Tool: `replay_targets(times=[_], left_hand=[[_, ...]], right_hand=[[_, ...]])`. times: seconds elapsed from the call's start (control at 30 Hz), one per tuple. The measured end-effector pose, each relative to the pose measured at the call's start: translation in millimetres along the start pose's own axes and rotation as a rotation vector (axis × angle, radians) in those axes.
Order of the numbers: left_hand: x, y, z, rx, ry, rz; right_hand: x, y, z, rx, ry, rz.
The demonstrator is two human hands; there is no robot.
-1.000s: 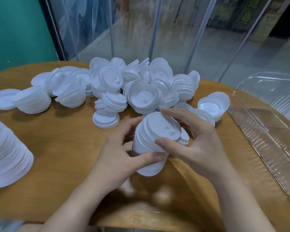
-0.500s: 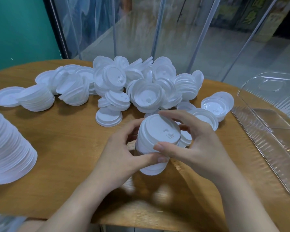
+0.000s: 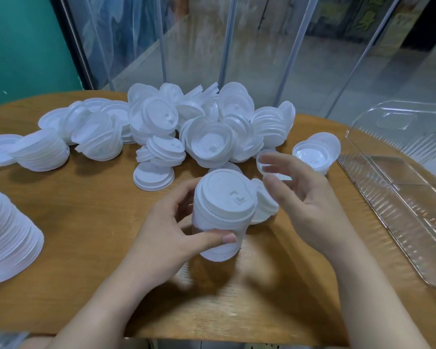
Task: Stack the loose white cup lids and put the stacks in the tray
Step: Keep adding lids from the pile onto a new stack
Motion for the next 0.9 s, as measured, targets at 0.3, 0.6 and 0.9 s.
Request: replay_targets(times=[0.3, 0.6, 0.9], left_hand=[[2.5, -1.5, 1.5, -0.009, 0.0, 0.016], [3.5, -1.4, 1.0, -0.012, -0.009, -0.008], [1.1, -0.3, 0.7, -0.008, 0.003, -0.029]], right_hand=[[57.3, -4.0, -7.4, -0.02, -0.198, 0.415], [51.0, -17.0, -13.7, -0.059, -0.182, 0.428], [48.2, -22.2, -15.2, -0.047, -0.185, 0.398]])
Point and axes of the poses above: each hand's wrist, its own z-axis away from the middle knuckle, its own y-axis out of the back of the hand, x = y × z, the point moved 5 cm from there along -z, towards the middle knuckle, and after that the axes turned 12 degrees about z, right-handed, at the moved point
